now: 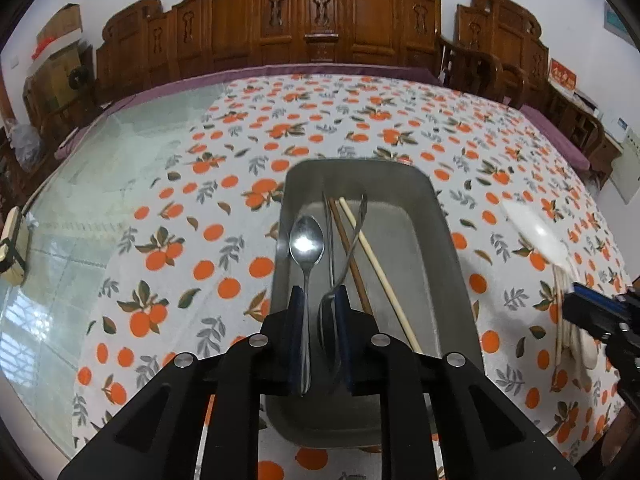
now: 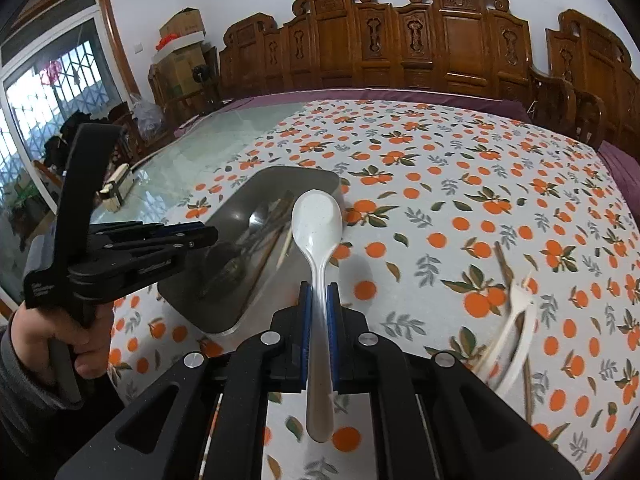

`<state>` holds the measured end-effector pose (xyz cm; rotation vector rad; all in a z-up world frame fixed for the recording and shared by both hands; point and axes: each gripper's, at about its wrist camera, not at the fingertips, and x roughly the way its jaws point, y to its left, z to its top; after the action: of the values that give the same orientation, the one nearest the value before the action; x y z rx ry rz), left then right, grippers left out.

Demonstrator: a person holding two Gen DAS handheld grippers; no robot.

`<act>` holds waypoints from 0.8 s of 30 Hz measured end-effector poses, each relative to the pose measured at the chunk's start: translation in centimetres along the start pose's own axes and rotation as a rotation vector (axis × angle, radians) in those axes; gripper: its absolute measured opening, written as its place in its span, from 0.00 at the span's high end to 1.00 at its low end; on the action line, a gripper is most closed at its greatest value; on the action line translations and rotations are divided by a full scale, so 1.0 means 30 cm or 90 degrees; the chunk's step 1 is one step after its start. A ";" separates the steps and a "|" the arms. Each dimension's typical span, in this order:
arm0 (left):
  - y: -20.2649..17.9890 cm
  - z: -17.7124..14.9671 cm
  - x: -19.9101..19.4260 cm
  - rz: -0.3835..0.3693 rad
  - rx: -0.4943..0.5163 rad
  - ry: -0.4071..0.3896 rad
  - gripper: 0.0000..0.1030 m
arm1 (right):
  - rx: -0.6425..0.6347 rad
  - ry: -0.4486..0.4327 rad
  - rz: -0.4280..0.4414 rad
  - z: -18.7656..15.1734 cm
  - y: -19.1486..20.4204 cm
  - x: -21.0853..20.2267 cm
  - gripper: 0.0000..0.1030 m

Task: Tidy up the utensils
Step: 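Lower the white plastic spoon into the tray and open the right tool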

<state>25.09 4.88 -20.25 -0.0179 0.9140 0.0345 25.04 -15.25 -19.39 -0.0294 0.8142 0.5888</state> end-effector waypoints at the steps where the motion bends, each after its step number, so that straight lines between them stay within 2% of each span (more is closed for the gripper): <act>1: 0.008 0.006 -0.014 -0.004 -0.002 -0.006 0.86 | 0.004 -0.001 0.003 0.007 0.002 0.004 0.91; 11: 0.105 0.047 -0.096 -0.007 -0.022 -0.046 0.77 | 0.038 -0.002 0.058 0.090 0.073 0.102 0.91; 16: 0.155 0.057 -0.132 0.000 -0.034 -0.065 0.76 | 0.075 -0.001 0.090 0.143 0.106 0.168 0.91; 24: 0.181 0.057 -0.149 0.002 -0.037 -0.074 0.75 | 0.069 0.027 0.072 0.169 0.172 0.289 0.91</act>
<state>23.52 10.25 -15.68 -0.0673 0.7971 0.0643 30.49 -5.49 -20.87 0.1043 0.8920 0.6509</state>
